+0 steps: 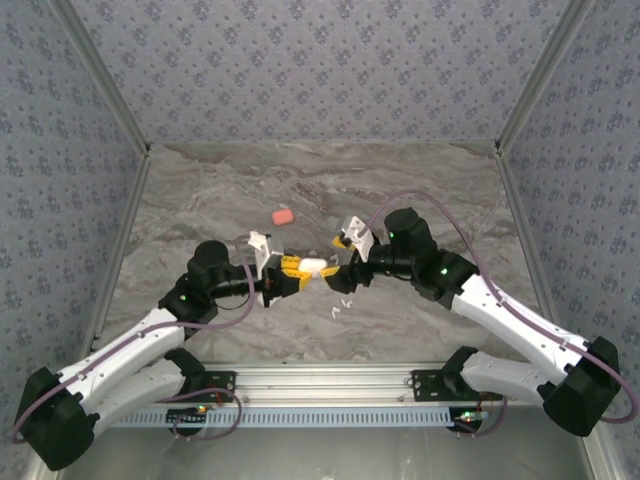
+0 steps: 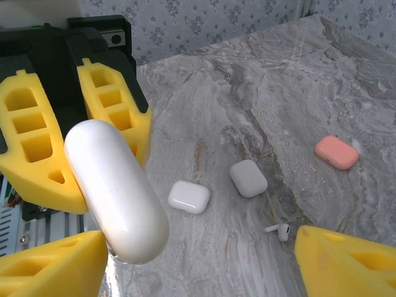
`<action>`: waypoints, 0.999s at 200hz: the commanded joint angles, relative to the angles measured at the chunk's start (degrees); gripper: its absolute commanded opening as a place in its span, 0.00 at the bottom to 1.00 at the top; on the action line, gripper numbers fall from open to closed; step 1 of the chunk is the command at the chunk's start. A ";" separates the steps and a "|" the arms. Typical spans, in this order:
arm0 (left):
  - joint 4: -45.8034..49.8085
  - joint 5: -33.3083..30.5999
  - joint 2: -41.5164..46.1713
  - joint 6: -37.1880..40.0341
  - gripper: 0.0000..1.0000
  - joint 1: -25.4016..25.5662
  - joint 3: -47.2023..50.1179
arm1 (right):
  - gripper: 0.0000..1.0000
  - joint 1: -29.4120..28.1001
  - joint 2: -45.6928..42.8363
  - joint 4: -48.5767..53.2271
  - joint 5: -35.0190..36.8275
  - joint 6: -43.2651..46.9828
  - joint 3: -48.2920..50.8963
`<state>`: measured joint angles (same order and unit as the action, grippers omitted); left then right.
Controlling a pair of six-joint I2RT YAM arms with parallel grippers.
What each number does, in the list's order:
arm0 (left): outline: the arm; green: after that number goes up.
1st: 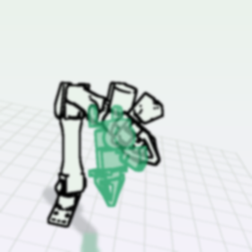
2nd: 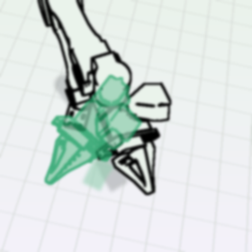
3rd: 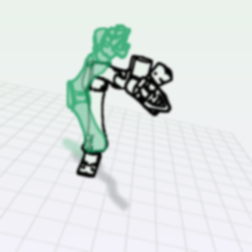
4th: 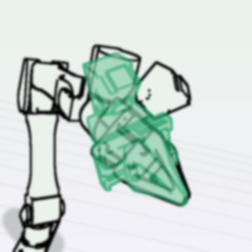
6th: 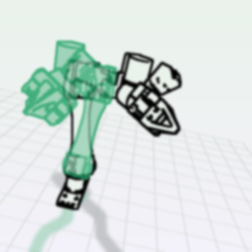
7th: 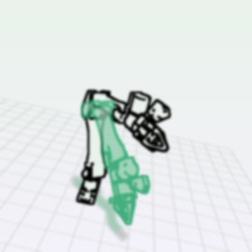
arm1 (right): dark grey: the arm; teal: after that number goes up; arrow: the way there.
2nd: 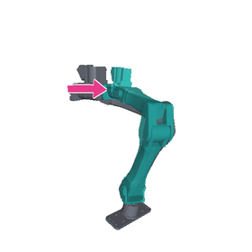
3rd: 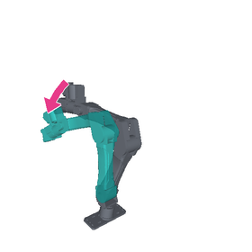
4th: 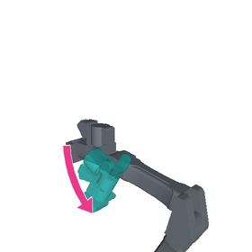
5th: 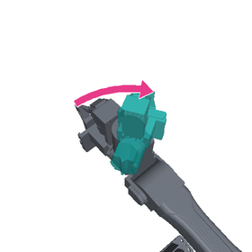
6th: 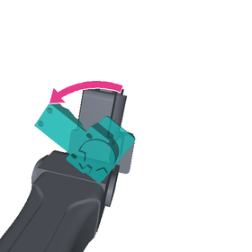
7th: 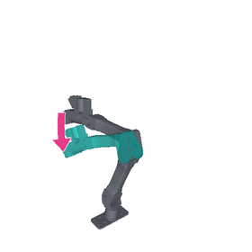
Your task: Insert the wireless bluetooth earbuds into the charging case
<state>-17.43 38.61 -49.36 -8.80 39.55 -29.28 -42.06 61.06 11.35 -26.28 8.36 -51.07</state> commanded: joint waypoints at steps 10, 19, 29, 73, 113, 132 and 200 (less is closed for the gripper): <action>-1.47 0.86 0.80 1.57 0.00 0.56 -0.87 | 0.77 1.53 0.93 -0.21 0.79 0.25 -3.71; -1.39 0.85 0.93 1.61 0.00 0.62 -0.87 | 0.77 1.97 1.14 0.05 0.62 0.25 -4.28; -1.25 0.89 0.94 1.74 0.00 0.56 -0.88 | 0.76 2.52 1.38 0.16 0.23 0.25 -4.68; -0.91 0.77 0.84 2.03 0.00 0.69 -1.15 | 0.75 3.53 2.75 1.92 -0.18 0.78 -6.89; 0.30 -0.72 1.20 2.68 0.00 0.63 -1.15 | 0.76 5.11 -0.44 2.79 -3.44 -0.84 -6.57; 0.48 -1.28 1.53 3.15 0.00 0.65 -0.72 | 0.76 7.21 -2.12 4.13 -3.66 -3.52 -6.15; 0.62 -1.87 3.28 3.51 0.00 0.68 0.97 | 0.69 12.60 6.47 17.85 4.40 -10.90 -7.89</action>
<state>-16.49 36.67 -47.40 -6.44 39.88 -28.64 -30.13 63.11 21.65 -26.09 0.80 -57.78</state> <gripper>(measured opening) 0.220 0.710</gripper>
